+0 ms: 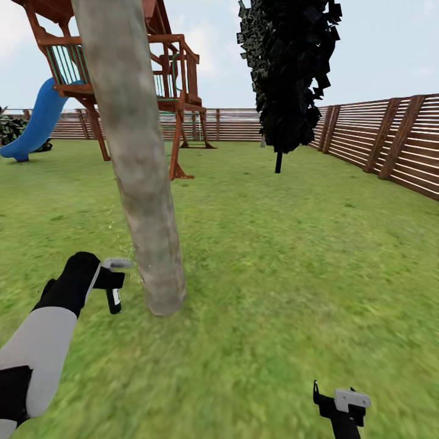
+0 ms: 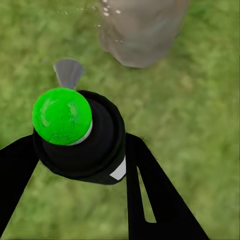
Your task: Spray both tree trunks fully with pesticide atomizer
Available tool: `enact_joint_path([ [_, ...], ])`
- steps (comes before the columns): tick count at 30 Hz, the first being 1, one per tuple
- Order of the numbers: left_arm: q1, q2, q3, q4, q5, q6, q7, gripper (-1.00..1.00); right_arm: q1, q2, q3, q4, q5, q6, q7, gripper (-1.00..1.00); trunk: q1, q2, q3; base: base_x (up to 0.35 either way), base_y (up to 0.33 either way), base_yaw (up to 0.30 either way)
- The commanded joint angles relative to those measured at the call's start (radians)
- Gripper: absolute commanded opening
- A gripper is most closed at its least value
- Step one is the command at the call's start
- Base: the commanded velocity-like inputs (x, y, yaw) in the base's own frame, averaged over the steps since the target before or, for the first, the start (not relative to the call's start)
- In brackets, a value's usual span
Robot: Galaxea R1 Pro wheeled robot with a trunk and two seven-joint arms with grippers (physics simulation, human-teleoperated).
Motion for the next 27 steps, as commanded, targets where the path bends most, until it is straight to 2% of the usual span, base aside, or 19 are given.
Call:
enact_joint_path([
  [1,0.000,0.021,-0.001,0.001,0.008,0.000,-0.001,-1.00,0.000,0.000,0.000,0.000,0.000,0.000,0.000,1.00,0.000,0.000,0.000,0.000,-0.004,0.000],
  [4,-0.007,0.039,-0.003,0.008,0.006,-0.003,-0.001,-1.00,0.000,0.000,0.000,0.001,0.000,0.000,0.000,1.00,0.000,0.000,0.000,0.000,-0.001,0.000],
  [5,-0.010,0.040,-0.015,0.010,0.001,-0.003,-0.001,-1.00,0.000,0.000,0.000,0.001,0.000,0.000,0.000,1.00,0.000,0.000,0.000,0.000,0.000,0.000],
  [7,-0.014,0.040,-0.075,0.007,-0.003,0.002,-0.002,-1.00,0.000,0.000,0.000,0.001,0.000,0.000,0.000,1.00,0.000,0.000,0.000,0.000,0.000,0.000],
  [8,-0.016,0.040,-0.084,0.004,-0.003,0.003,-0.002,-1.00,0.000,0.000,0.000,0.001,0.000,0.000,0.000,1.00,0.000,0.000,0.000,0.000,0.000,0.030],
  [16,-0.057,0.039,-0.093,-0.007,0.002,0.003,-0.003,-1.00,0.000,0.000,0.000,0.001,0.000,0.000,0.000,1.00,0.000,0.000,0.000,0.018,-0.010,0.212],
  [21,-0.063,0.040,-0.096,-0.008,0.002,0.003,-0.023,-1.00,0.000,0.000,0.000,0.001,0.000,0.000,0.000,1.00,0.000,0.000,0.000,0.201,-0.175,0.027],
  [27,-0.061,0.040,-0.096,-0.008,0.001,0.003,-0.024,-1.00,0.000,0.000,0.000,0.001,0.000,0.000,0.000,1.00,0.000,0.000,0.000,0.025,-0.268,0.000],
])
